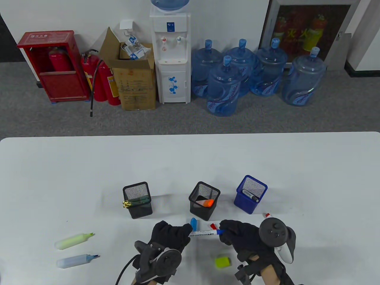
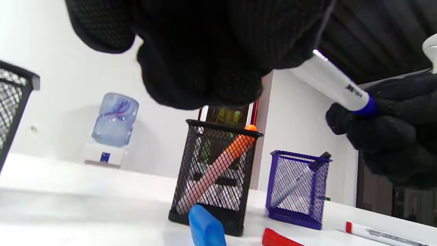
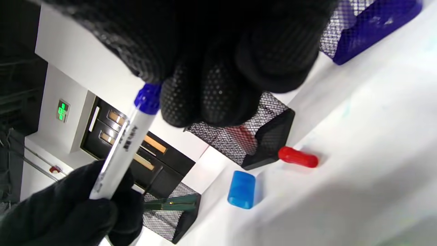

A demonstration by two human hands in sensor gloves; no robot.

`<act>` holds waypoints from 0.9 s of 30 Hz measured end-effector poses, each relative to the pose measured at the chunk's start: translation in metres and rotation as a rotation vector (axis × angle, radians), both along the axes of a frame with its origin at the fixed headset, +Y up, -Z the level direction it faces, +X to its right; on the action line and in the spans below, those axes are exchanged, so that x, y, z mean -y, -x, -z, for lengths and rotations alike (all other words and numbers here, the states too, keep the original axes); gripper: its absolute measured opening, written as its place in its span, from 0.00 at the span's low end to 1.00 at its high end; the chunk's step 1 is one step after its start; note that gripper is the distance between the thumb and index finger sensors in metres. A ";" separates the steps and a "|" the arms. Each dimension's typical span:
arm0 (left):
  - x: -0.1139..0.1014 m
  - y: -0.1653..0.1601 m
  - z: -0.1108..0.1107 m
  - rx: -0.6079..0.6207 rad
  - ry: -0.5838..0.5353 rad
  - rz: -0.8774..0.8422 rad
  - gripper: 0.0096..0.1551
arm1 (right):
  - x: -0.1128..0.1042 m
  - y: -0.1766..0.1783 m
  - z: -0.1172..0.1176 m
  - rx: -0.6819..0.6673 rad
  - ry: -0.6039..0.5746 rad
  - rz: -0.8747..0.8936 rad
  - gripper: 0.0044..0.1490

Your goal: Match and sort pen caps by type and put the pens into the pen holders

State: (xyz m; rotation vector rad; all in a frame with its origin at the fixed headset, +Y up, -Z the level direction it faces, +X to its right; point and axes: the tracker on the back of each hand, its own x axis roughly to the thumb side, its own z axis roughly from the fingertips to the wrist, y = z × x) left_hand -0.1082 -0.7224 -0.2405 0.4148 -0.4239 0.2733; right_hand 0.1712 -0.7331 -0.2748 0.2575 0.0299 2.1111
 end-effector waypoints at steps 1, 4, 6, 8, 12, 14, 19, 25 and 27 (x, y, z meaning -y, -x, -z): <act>0.001 0.000 0.000 0.004 0.009 -0.008 0.26 | -0.001 0.000 0.000 -0.005 -0.018 -0.031 0.29; 0.002 0.000 0.000 0.015 0.034 -0.030 0.26 | -0.003 -0.001 -0.003 0.008 -0.064 -0.047 0.29; 0.002 0.001 0.001 0.020 0.052 -0.054 0.26 | -0.005 -0.001 -0.004 0.020 -0.086 -0.053 0.29; 0.004 0.000 0.002 0.016 0.079 -0.055 0.27 | -0.009 -0.002 -0.006 0.040 -0.141 -0.072 0.29; 0.006 0.004 0.005 0.006 0.140 -0.116 0.35 | -0.031 -0.008 -0.007 0.056 -0.210 -0.083 0.29; 0.003 0.011 0.005 -0.034 0.131 -0.140 0.41 | -0.046 -0.018 -0.005 0.101 -0.252 -0.113 0.29; 0.006 0.025 0.008 -0.067 0.151 -0.138 0.40 | -0.093 -0.055 0.001 0.314 -0.383 -0.304 0.29; 0.008 0.016 0.006 -0.058 0.123 -0.004 0.39 | -0.114 -0.066 0.013 0.484 -0.454 -0.726 0.30; 0.009 0.015 0.006 -0.058 0.121 0.022 0.39 | -0.108 -0.060 0.019 0.486 -0.462 -0.834 0.30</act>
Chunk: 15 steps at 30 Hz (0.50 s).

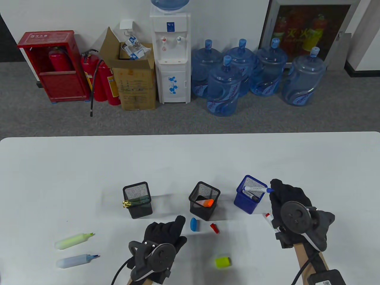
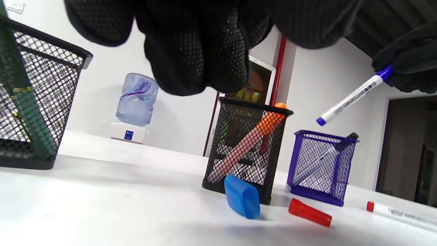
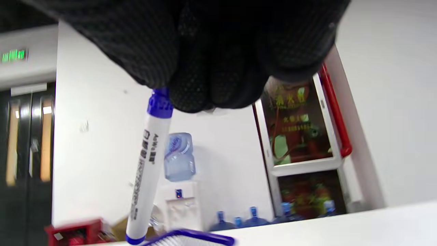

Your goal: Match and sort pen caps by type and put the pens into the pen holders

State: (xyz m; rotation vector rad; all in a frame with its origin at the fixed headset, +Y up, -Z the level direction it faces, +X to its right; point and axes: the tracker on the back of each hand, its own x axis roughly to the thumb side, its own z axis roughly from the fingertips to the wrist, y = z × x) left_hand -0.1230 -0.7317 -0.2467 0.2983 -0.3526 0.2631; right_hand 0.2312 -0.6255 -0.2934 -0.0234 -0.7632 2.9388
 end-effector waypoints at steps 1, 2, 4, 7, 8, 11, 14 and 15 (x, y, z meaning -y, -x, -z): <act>0.001 0.000 0.000 0.001 0.005 0.010 0.39 | 0.004 0.003 0.003 0.009 0.006 -0.034 0.30; 0.002 0.000 0.000 0.001 0.008 0.015 0.39 | 0.008 0.006 0.005 0.014 0.016 -0.053 0.30; 0.003 0.001 0.001 0.001 0.016 0.020 0.39 | 0.020 0.014 0.013 0.027 0.050 -0.063 0.30; 0.006 0.001 0.003 0.011 0.056 0.014 0.39 | 0.032 0.025 0.019 0.029 0.055 -0.106 0.30; 0.006 0.001 0.003 0.009 0.056 0.018 0.39 | 0.035 0.027 0.020 0.025 0.061 -0.112 0.30; 0.006 0.000 0.003 0.010 0.051 0.036 0.39 | 0.043 0.033 0.024 0.015 0.079 -0.127 0.30; 0.006 -0.002 0.003 0.012 0.051 0.040 0.40 | 0.049 0.037 0.025 -0.002 0.105 -0.159 0.31; 0.006 -0.002 0.003 0.014 0.051 0.043 0.40 | 0.050 0.037 0.024 -0.014 0.114 -0.164 0.33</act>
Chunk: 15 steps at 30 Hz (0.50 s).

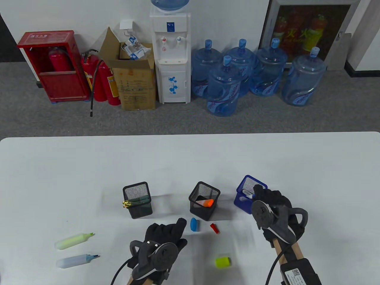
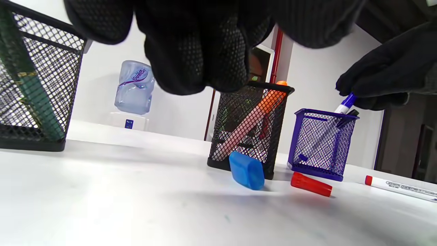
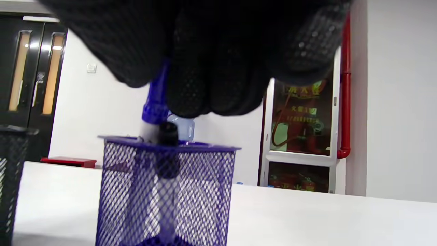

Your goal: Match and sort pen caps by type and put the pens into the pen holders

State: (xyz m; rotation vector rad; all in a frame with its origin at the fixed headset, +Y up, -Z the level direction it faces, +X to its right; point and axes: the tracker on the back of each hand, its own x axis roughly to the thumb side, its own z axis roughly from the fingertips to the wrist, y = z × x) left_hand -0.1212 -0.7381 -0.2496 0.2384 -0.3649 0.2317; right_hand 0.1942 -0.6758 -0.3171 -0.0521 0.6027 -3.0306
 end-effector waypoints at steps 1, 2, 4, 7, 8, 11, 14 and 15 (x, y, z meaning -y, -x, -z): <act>-0.001 0.000 -0.001 0.001 -0.001 0.002 0.40 | 0.000 -0.001 -0.001 0.001 -0.002 0.002 0.34; -0.001 0.000 -0.001 0.000 -0.003 0.004 0.40 | -0.002 -0.002 -0.002 0.002 -0.007 0.010 0.35; -0.002 0.000 -0.001 -0.001 -0.005 0.004 0.40 | -0.007 -0.010 -0.005 0.008 -0.023 0.047 0.37; -0.003 0.002 0.000 -0.006 -0.004 0.000 0.39 | -0.013 -0.025 -0.009 0.040 -0.034 0.074 0.37; -0.003 0.002 0.000 -0.008 -0.006 0.000 0.39 | -0.013 -0.032 -0.011 0.057 -0.035 0.073 0.37; -0.003 0.003 0.000 -0.015 -0.007 -0.003 0.39 | -0.004 -0.050 -0.015 0.096 -0.008 0.081 0.37; -0.003 0.003 0.000 -0.018 -0.007 0.010 0.39 | 0.008 -0.060 -0.017 0.117 0.077 0.087 0.37; -0.004 0.003 0.000 -0.019 -0.008 0.016 0.39 | 0.015 -0.064 -0.018 0.124 0.101 0.077 0.37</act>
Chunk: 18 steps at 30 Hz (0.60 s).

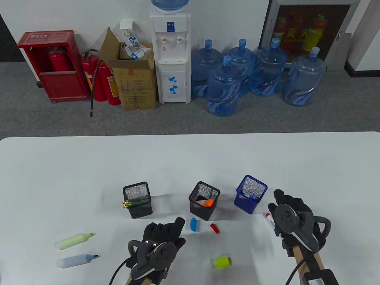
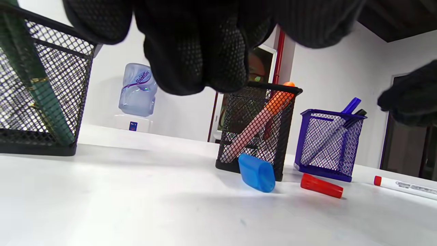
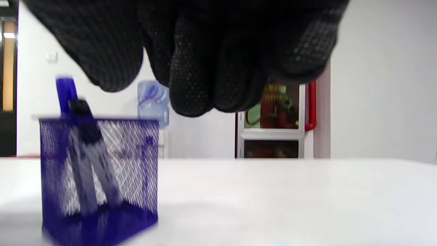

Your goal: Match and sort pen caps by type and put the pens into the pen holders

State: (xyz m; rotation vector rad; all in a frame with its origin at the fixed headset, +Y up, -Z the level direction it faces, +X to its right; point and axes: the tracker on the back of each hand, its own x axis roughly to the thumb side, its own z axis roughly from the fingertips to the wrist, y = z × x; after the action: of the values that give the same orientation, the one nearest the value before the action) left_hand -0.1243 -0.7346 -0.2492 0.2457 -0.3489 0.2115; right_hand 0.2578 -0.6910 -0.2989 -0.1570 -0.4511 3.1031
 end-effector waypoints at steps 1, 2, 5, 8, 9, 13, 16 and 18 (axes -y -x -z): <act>0.000 0.000 0.000 -0.001 -0.001 0.003 0.39 | 0.006 -0.003 -0.001 0.008 0.021 -0.014 0.37; 0.000 0.000 0.000 -0.002 0.000 0.004 0.39 | 0.014 -0.005 -0.001 0.018 0.065 -0.033 0.37; 0.000 0.000 0.000 -0.004 0.006 0.006 0.39 | 0.032 -0.006 0.000 0.042 0.192 -0.068 0.39; -0.001 0.000 0.000 -0.005 0.010 0.014 0.39 | 0.047 -0.006 0.001 0.073 0.263 -0.122 0.40; -0.001 0.000 0.000 -0.005 0.009 0.016 0.39 | 0.052 -0.005 0.002 0.082 0.290 -0.148 0.40; -0.001 -0.001 0.000 -0.005 0.011 0.022 0.39 | 0.064 -0.003 0.003 0.076 0.319 -0.183 0.39; -0.001 -0.001 0.000 -0.002 0.021 0.033 0.39 | 0.065 0.000 0.005 0.077 0.311 -0.210 0.39; -0.001 -0.001 -0.001 -0.001 0.024 0.036 0.39 | 0.065 0.003 0.004 0.063 0.326 -0.230 0.38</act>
State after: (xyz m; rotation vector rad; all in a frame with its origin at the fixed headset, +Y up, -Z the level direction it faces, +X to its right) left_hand -0.1229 -0.7336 -0.2487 0.2162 -0.3496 0.1804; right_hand 0.2552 -0.7561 -0.3031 -0.2180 0.0454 3.3843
